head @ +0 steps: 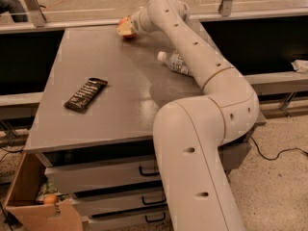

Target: Pick apple

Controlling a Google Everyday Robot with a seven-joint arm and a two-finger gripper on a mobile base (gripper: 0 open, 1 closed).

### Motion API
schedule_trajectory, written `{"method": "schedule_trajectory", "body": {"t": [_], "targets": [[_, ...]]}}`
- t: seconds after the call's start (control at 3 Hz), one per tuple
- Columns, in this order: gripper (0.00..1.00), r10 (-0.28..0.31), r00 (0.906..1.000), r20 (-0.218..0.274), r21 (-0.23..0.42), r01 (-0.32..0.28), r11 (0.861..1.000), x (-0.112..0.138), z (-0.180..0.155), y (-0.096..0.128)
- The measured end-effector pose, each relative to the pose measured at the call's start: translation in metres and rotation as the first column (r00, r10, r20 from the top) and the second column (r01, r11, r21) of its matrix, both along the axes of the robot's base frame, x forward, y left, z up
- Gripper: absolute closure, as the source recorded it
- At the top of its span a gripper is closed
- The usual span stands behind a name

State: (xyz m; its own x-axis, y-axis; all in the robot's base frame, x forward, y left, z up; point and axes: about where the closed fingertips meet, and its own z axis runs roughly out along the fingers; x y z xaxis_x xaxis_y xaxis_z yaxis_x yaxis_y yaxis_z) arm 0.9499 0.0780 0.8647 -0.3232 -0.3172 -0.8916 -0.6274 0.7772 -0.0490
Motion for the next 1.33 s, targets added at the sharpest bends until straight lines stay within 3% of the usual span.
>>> {"method": "schedule_trajectory", "body": {"t": [0.33,0.67,1.0,1.33], "targets": [[0.89,0.026,0.9994,0.021,-0.003,-0.026,1.0,-0.004,0.008,-0.004],[1.0,0.089,0.9947,0.052,-0.009,-0.088,0.996,-0.024,0.03,-0.011],[1.0,0.17,0.9825,0.076,0.003,-0.171,0.985,-0.058,0.057,-0.022],[1.0,0.301,0.9505,0.077,0.05,-0.305,0.951,-0.115,0.08,-0.031]]}}
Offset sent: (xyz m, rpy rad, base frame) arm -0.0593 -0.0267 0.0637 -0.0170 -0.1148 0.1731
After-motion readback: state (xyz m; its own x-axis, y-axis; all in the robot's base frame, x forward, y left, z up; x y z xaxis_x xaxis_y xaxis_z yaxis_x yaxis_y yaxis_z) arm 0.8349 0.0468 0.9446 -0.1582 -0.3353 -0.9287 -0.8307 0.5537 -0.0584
